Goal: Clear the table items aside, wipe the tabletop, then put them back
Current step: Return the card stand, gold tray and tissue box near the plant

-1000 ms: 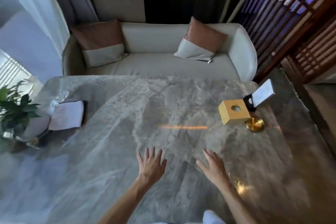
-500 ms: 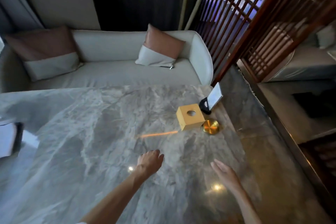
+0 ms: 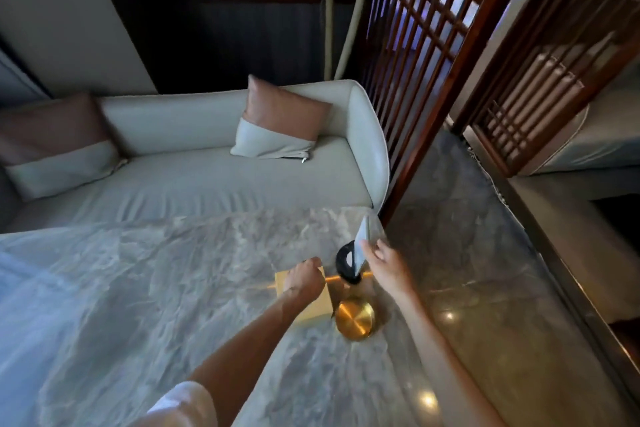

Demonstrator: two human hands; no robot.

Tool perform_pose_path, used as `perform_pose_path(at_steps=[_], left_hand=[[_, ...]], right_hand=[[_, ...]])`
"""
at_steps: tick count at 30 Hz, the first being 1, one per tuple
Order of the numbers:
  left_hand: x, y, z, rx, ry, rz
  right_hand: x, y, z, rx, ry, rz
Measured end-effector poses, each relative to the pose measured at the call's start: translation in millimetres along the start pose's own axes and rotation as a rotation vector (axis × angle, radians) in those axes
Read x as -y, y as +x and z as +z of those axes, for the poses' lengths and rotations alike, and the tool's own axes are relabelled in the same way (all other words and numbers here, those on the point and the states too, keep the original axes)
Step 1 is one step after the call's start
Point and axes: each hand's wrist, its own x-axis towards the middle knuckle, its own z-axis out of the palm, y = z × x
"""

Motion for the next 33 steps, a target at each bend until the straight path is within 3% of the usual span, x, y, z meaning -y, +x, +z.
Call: perform_pose_path(at_steps=[7, 16, 21, 25, 29, 33], left_hand=[[-35, 106, 35, 0.144, 0.107, -0.007], [-41, 165, 76, 0.227, -0.327, -0.17], [-35, 147, 63, 0.216, -0.462, -0.123], [-33, 86, 16, 0.235, -0.848, -0.136], [0, 9, -26, 0.38, -1.07, -0.054], [53, -66, -39, 0.26, -1.074, -0.06]], right_hand=[[-19, 56, 22, -0.021, -0.148, -0.003], [-45, 80, 17, -0.096, -0.186, -0.029], [-58, 73, -7, -0.015, 0.138, 0.106], [-41, 28, -42, 0.0, 0.49, 0.102], [-22, -31, -54, 0.078, 0.56, 0.027], [-5, -73, -27, 0.205, 0.509, 0.031]])
